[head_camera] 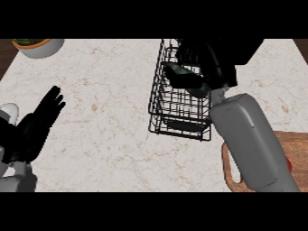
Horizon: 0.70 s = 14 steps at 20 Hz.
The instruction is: Pick the eggplant from the cutting board and place it in the tiered basket
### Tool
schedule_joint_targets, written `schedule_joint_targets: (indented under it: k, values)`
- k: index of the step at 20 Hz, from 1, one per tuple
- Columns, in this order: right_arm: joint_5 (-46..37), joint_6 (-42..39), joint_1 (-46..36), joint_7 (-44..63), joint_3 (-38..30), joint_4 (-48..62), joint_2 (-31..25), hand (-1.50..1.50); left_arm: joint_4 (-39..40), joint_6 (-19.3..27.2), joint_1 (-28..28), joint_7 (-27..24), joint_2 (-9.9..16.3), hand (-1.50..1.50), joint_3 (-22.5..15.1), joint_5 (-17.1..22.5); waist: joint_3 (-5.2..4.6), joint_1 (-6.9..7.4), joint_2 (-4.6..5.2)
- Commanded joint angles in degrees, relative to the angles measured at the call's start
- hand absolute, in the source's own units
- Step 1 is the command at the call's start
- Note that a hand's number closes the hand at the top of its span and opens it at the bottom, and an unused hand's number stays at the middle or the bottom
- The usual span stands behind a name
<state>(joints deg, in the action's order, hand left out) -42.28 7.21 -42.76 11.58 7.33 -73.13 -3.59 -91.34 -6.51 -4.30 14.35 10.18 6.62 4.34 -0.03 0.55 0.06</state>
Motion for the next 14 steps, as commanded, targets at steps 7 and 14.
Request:
schedule_joint_targets:
  k: [7,14]
  values:
    - [0.5,3.1,-5.0,-4.4,-4.5,8.5,2.7,-1.5,-0.7,1.0,0.4,0.4,-2.2,0.0,-2.0,-2.4,0.03,-0.18,-0.02]
    - [13.8,6.2,-7.2,0.4,-7.6,5.2,3.6,-1.5,-1.1,0.6,1.1,-1.2,-1.6,0.0,-0.5,-1.7,0.05,-0.02,-0.08]
